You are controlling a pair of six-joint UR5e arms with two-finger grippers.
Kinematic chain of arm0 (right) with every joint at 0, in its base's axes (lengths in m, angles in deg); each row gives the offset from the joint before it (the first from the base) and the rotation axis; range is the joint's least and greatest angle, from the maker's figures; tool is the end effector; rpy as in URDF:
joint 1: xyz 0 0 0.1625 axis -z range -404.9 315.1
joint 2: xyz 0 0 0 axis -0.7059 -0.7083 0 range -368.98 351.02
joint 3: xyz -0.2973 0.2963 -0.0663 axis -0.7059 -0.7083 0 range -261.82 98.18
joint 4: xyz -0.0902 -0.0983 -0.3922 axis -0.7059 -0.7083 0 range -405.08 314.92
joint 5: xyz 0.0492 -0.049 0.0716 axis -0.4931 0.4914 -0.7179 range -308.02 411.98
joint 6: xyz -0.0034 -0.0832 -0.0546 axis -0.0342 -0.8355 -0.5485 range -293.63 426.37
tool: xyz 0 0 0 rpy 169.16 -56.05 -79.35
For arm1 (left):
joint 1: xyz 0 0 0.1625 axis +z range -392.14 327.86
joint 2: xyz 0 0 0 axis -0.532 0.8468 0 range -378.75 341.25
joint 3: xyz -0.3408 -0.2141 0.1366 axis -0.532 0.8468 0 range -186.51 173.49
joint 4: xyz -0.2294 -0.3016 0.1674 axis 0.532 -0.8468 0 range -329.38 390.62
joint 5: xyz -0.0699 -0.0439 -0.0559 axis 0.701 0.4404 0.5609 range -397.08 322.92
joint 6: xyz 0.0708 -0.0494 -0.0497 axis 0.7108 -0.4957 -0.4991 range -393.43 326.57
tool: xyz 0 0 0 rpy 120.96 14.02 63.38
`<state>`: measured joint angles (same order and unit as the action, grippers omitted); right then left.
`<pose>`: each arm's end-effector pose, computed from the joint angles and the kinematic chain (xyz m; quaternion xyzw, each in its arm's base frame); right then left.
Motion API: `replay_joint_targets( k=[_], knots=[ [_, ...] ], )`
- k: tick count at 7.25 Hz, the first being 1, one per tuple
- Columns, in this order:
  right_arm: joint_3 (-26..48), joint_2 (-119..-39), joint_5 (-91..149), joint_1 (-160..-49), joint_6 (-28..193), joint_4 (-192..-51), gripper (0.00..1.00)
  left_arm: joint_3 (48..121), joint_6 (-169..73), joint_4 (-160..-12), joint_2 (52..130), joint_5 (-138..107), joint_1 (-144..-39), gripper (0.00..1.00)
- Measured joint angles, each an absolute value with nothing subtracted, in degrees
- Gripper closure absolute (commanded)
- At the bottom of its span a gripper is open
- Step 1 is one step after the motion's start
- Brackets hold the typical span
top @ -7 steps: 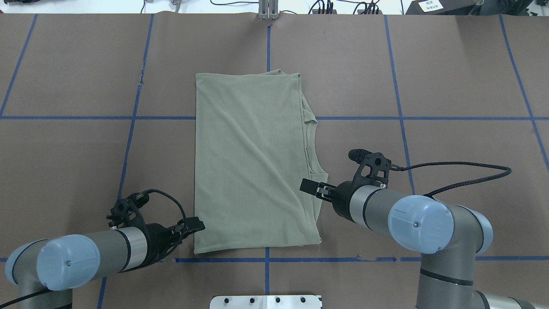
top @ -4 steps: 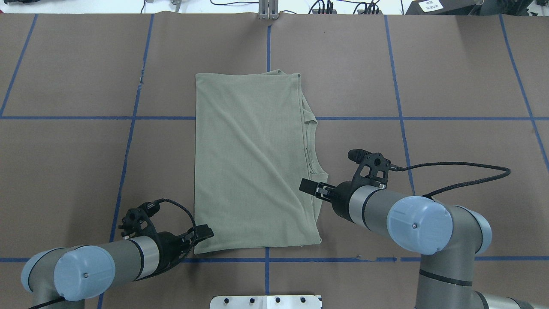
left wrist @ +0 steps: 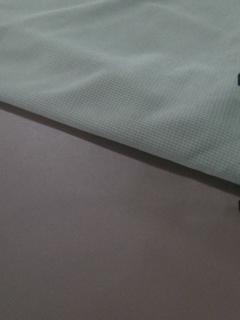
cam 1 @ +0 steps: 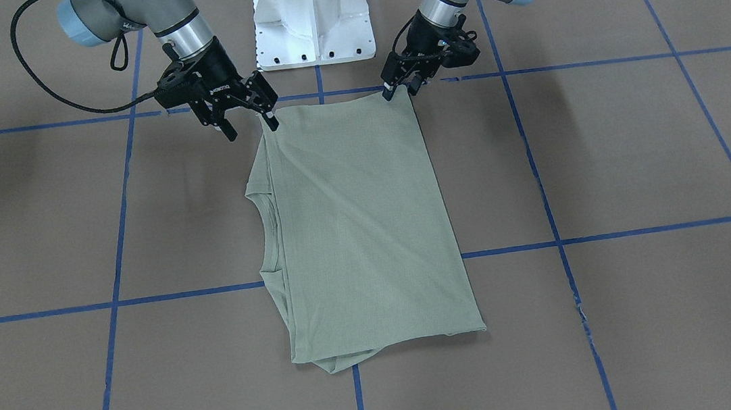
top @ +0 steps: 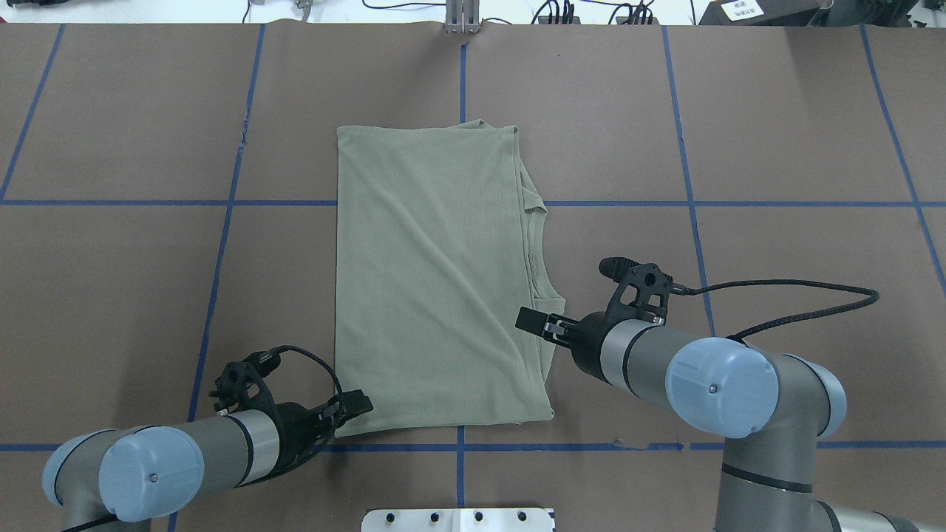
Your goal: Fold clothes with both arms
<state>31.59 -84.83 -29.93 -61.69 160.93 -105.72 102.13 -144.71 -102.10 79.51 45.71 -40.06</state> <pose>-0.4788 -0.2983 0.2823 0.1170 -0.5406 0.1924 0.8106 0.5129 -0.2186 0.3466 -0.0150 0.5719 -0.2414 0.7839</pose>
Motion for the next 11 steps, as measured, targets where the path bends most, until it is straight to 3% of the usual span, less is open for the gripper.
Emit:
replay_joint_targets(
  k=[2, 5, 7, 11],
  knots=[
    [31.60, -84.77, -29.93, -61.69, 160.97, -105.72, 0.00, 102.03, -144.72, -102.10, 79.78, 45.66, -39.75, 0.42],
    [31.57, -84.68, -29.93, -61.69, 161.04, -105.74, 0.00, 101.20, -144.86, -102.10, 80.88, 45.63, -39.70, 1.00],
    [31.53, -83.85, -28.62, -61.04, 164.18, -107.15, 0.02, 101.13, -144.81, -102.10, 81.06, 45.58, -39.78, 1.00],
    [29.74, -75.09, -22.74, -54.98, 177.32, -126.33, 0.01, 101.80, -144.70, -102.10, 81.09, 45.20, -40.04, 1.00]
  ],
)
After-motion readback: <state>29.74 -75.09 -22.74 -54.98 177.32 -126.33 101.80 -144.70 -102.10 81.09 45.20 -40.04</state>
